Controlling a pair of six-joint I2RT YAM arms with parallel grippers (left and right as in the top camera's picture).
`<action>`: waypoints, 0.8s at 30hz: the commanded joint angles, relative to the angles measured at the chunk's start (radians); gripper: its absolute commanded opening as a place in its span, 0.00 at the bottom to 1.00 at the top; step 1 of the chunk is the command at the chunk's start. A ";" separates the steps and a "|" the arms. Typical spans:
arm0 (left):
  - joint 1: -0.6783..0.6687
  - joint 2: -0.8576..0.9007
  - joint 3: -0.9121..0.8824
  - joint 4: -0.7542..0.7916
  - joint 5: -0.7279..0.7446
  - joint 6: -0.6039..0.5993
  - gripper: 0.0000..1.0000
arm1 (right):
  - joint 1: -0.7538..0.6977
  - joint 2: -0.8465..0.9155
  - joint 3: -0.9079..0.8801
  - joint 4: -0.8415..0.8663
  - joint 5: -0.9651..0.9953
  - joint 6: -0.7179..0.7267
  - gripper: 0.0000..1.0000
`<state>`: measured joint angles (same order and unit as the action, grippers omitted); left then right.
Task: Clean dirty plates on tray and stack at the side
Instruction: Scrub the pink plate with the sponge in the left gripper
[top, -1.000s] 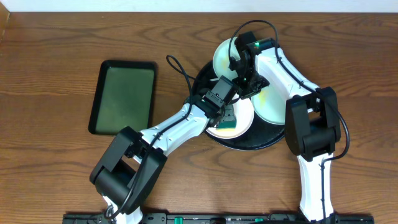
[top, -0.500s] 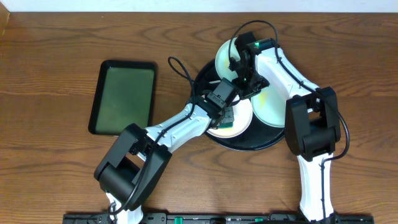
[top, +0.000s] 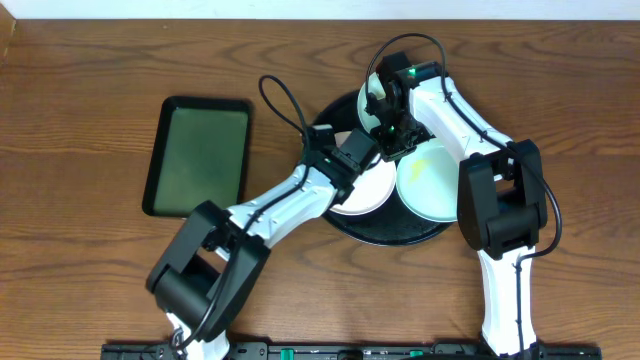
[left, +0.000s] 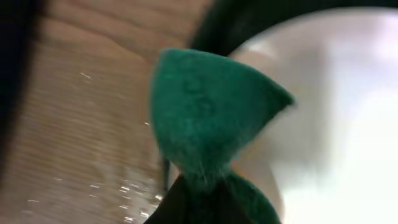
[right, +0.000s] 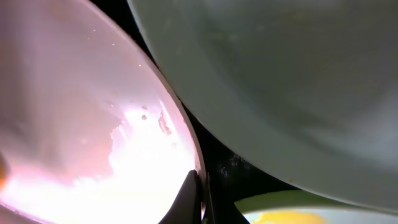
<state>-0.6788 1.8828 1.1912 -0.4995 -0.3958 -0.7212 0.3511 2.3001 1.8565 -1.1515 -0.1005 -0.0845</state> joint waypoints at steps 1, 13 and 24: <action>0.028 -0.080 -0.011 -0.011 -0.101 0.032 0.08 | -0.004 0.010 -0.007 0.008 0.022 -0.011 0.01; 0.028 -0.069 -0.011 0.218 0.385 -0.023 0.08 | -0.003 0.010 -0.007 0.007 0.021 -0.010 0.02; 0.083 0.026 -0.011 0.276 0.386 -0.052 0.08 | -0.003 0.010 -0.007 0.000 0.021 -0.010 0.02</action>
<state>-0.6186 1.8969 1.1858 -0.2447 -0.0185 -0.7528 0.3511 2.3001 1.8565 -1.1477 -0.1001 -0.0845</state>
